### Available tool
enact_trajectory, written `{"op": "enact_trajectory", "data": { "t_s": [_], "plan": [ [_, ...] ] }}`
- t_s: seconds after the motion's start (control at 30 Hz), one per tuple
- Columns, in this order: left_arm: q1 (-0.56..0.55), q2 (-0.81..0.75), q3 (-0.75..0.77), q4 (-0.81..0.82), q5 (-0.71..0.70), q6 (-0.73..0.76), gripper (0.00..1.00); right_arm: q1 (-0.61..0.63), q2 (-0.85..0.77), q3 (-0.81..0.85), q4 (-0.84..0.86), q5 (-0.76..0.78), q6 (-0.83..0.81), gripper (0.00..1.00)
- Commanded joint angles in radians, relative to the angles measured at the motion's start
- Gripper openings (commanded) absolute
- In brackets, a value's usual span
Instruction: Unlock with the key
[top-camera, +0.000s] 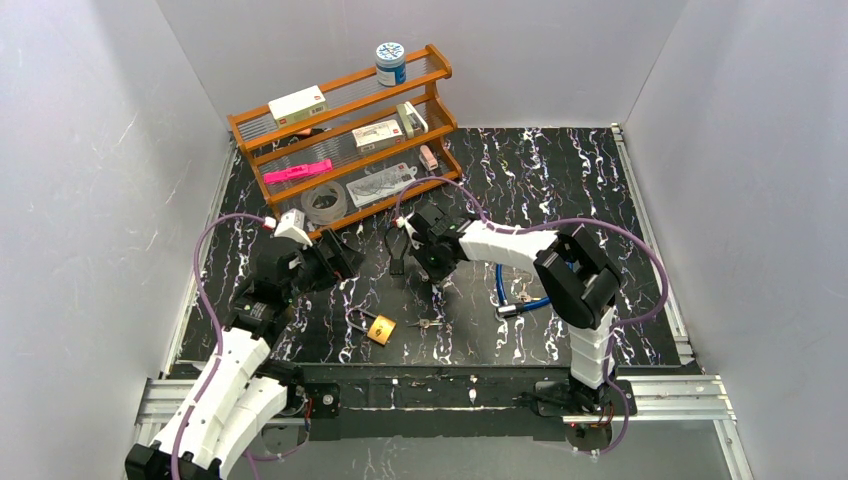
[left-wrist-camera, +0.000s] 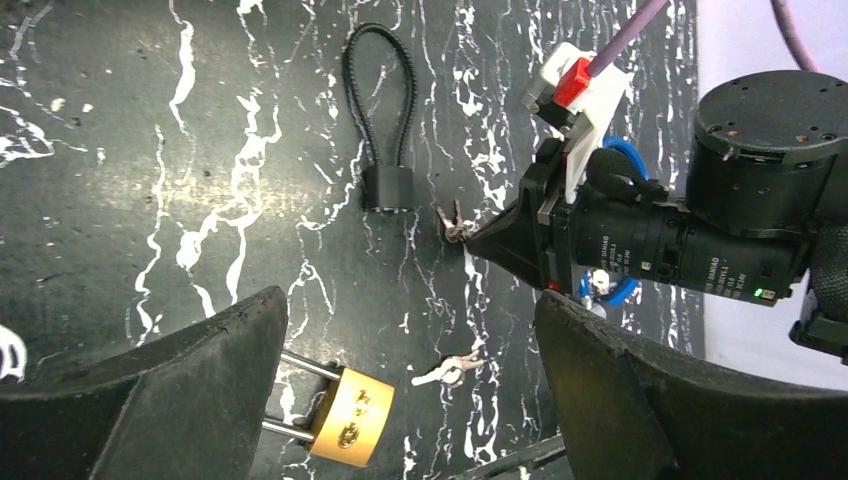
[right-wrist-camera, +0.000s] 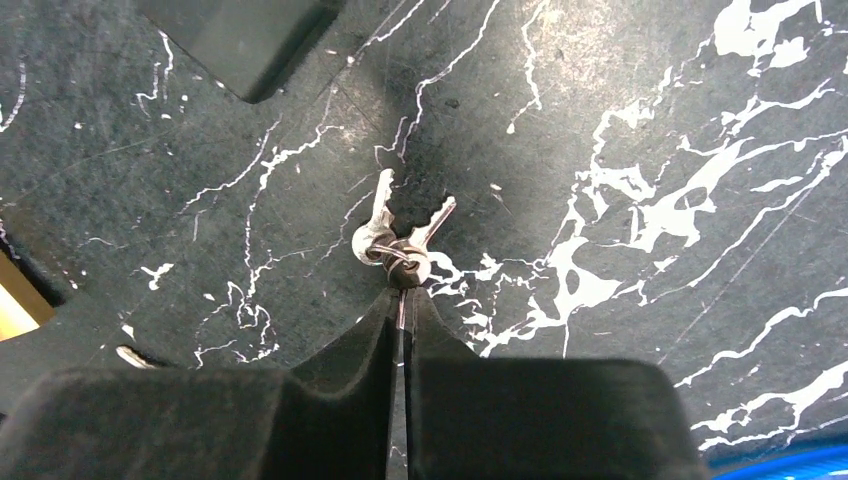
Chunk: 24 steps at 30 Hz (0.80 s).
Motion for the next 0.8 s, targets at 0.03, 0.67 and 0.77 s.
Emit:
{"op": "enact_trajectory", "data": {
  "t_s": [0.03,0.67,0.77],
  "plan": [
    [-0.005,0.007,-0.046,0.064,0.094,-0.069,0.90,0.000,-0.054,-0.045,0.048,-0.102,0.074,0.08],
    [-0.005,-0.021,-0.220,0.266,0.247,-0.265,0.85,-0.048,-0.213,-0.120,0.077,-0.303,0.568,0.08],
    [-0.005,-0.028,-0.254,0.338,0.285,-0.297,0.81,-0.049,-0.224,-0.129,0.102,-0.318,0.627,0.07]
  ]
}}
